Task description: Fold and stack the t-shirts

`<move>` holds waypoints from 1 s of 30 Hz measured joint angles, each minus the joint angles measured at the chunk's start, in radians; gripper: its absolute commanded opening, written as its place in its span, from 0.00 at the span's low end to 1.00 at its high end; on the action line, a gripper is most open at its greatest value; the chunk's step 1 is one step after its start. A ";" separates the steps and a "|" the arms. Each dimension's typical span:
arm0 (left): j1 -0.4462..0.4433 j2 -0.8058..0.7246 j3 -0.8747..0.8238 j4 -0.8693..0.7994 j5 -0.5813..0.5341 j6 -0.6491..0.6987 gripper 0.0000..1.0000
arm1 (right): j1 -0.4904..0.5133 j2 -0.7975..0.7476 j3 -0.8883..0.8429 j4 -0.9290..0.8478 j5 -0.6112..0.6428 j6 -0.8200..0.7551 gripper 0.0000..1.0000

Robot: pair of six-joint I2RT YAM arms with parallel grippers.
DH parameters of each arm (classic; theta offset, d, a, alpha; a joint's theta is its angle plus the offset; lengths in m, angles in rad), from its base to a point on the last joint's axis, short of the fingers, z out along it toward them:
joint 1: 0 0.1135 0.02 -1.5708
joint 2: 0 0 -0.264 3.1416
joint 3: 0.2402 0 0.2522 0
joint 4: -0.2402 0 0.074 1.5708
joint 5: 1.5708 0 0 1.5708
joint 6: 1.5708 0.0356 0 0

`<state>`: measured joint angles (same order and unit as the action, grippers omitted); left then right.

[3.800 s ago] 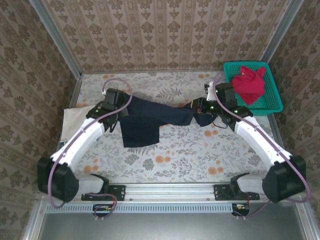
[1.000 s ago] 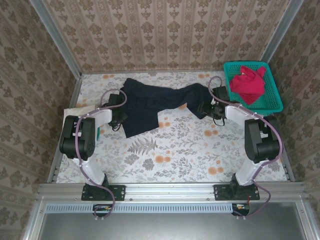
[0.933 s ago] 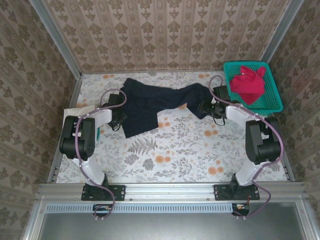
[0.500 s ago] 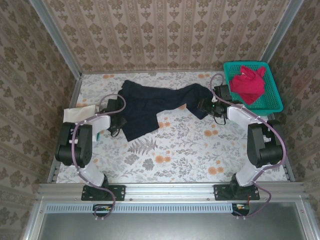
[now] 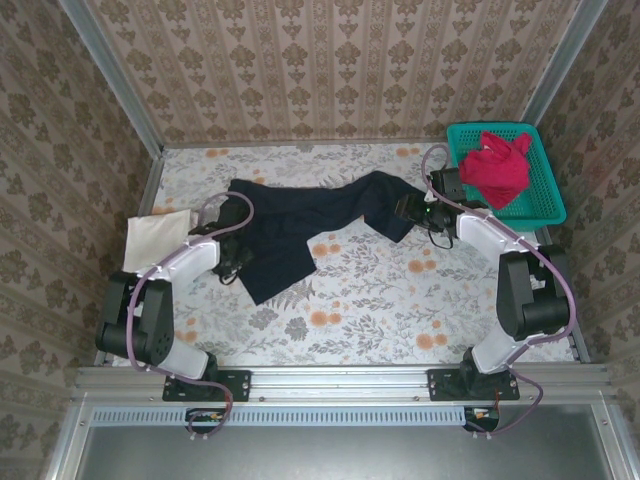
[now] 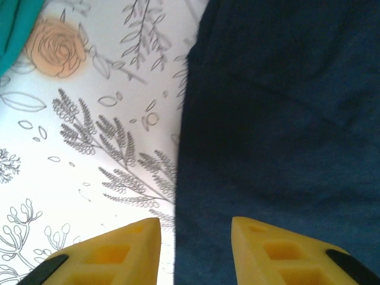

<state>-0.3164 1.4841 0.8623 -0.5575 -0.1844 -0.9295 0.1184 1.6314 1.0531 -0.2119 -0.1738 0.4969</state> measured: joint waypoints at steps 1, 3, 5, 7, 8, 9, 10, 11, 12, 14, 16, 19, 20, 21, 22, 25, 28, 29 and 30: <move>-0.002 0.000 0.006 0.000 -0.004 -0.003 0.39 | 0.000 0.000 -0.001 0.000 0.000 0.000 0.61; -0.002 0.008 0.007 -0.002 -0.007 -0.011 0.40 | 0.000 0.000 -0.003 0.001 -0.003 0.000 0.61; -0.002 0.023 0.007 -0.007 -0.007 -0.018 0.40 | 0.000 -0.001 -0.009 0.002 -0.007 0.000 0.61; -0.002 0.039 0.007 -0.006 -0.007 -0.021 0.40 | 0.000 -0.002 -0.012 0.003 -0.010 -0.001 0.61; -0.002 0.047 0.007 -0.005 -0.006 -0.021 0.40 | 0.000 -0.002 -0.013 0.003 -0.011 -0.001 0.61; -0.002 0.056 0.007 -0.003 -0.006 -0.021 0.40 | 0.000 -0.002 -0.013 0.003 -0.014 -0.001 0.61; -0.002 0.065 0.007 0.001 -0.006 -0.021 0.40 | 0.000 -0.002 -0.013 0.003 -0.014 -0.001 0.61; -0.002 0.075 0.007 0.006 -0.002 -0.021 0.40 | 0.000 -0.002 -0.014 0.003 -0.015 -0.001 0.61; -0.002 0.084 0.007 0.012 0.003 -0.022 0.40 | 0.000 -0.003 -0.014 0.003 -0.015 -0.003 0.61; 0.000 0.100 0.007 0.025 0.015 -0.029 0.40 | 0.000 -0.004 -0.014 0.003 -0.015 -0.004 0.61; 0.003 0.113 0.006 0.039 0.028 -0.038 0.39 | 0.000 -0.006 -0.015 0.003 -0.015 -0.004 0.61; 0.004 0.134 0.002 0.056 0.030 -0.047 0.35 | 0.000 -0.010 -0.017 0.003 -0.016 -0.004 0.61; 0.004 0.135 0.002 0.056 0.029 -0.048 0.33 | 0.000 -0.010 -0.018 0.003 -0.017 -0.004 0.61; 0.008 0.135 0.002 0.055 0.028 -0.049 0.30 | 0.000 -0.010 -0.019 0.003 -0.018 -0.004 0.61; 0.010 0.135 0.002 0.054 0.028 -0.053 0.27 | 0.000 -0.010 -0.020 0.003 -0.018 -0.004 0.61; 0.015 0.133 -0.005 0.048 0.024 -0.066 0.09 | 0.000 -0.010 -0.024 0.003 -0.018 -0.004 0.61; 0.023 0.119 -0.018 0.049 0.022 -0.070 0.00 | 0.000 -0.017 -0.034 0.003 -0.016 -0.004 0.61; 0.023 0.117 -0.021 0.052 0.023 -0.066 0.00 | 0.000 -0.021 -0.041 0.003 -0.014 -0.004 0.61; 0.023 0.113 -0.024 0.055 0.024 -0.066 0.00 | 0.000 -0.027 -0.052 0.003 -0.013 -0.004 0.61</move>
<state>-0.2932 1.5974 0.8387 -0.5030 -0.1604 -0.9951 0.1184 1.6047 1.0008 -0.2089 -0.1871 0.4931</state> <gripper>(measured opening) 0.046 0.608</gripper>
